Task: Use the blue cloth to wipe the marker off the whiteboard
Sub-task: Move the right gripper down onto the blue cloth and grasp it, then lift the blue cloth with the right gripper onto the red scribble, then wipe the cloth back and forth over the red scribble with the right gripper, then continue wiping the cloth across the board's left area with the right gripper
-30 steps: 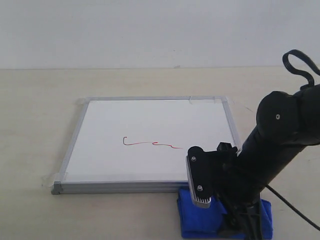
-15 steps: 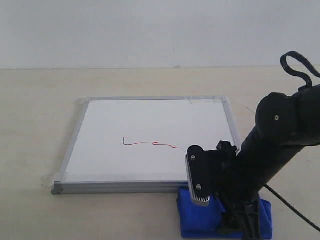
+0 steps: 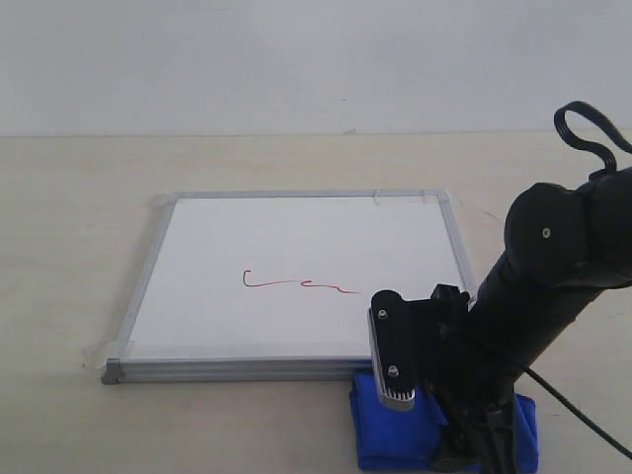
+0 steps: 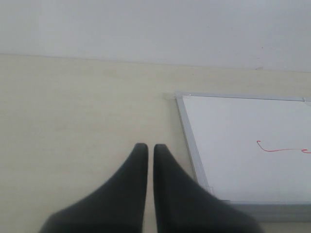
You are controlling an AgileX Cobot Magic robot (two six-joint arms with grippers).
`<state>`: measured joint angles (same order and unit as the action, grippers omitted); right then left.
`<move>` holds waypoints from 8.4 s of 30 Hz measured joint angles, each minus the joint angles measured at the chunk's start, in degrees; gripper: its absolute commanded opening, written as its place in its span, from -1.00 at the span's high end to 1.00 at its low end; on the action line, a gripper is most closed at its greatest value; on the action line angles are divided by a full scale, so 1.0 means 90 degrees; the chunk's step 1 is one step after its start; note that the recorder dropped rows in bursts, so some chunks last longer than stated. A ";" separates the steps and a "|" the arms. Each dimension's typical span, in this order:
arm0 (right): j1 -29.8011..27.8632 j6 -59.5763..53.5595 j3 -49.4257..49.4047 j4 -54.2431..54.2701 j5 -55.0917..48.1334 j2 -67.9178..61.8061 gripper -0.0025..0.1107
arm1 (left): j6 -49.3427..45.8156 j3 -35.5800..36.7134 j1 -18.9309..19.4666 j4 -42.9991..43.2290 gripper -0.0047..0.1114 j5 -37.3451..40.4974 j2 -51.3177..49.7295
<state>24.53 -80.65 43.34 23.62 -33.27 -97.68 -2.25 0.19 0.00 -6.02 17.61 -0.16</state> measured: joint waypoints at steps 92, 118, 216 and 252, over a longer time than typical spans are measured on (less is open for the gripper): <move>0.1030 0.6621 0.3575 -0.1542 0.0553 -0.2371 0.96 | 0.0000 0.0000 0.0000 0.0000 0.84 0.0000 0.0000; 0.0978 0.6852 0.4789 -0.1648 -0.0116 -0.3044 0.96 | 0.0000 0.0000 0.0000 0.0000 0.84 0.0000 0.0000; 0.1053 0.9025 0.7134 -0.3633 -0.0662 -0.4311 0.96 | 0.0000 0.0000 0.0000 0.0000 0.84 0.0000 0.0000; 0.1070 0.9939 0.7419 -0.5331 -0.2521 -0.4347 0.96 | 0.0000 0.0000 0.0000 0.0000 0.84 0.0000 0.0000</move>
<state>34.16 8.81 110.12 -24.36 -55.96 -136.80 -2.25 0.19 0.00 -6.02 17.61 -0.16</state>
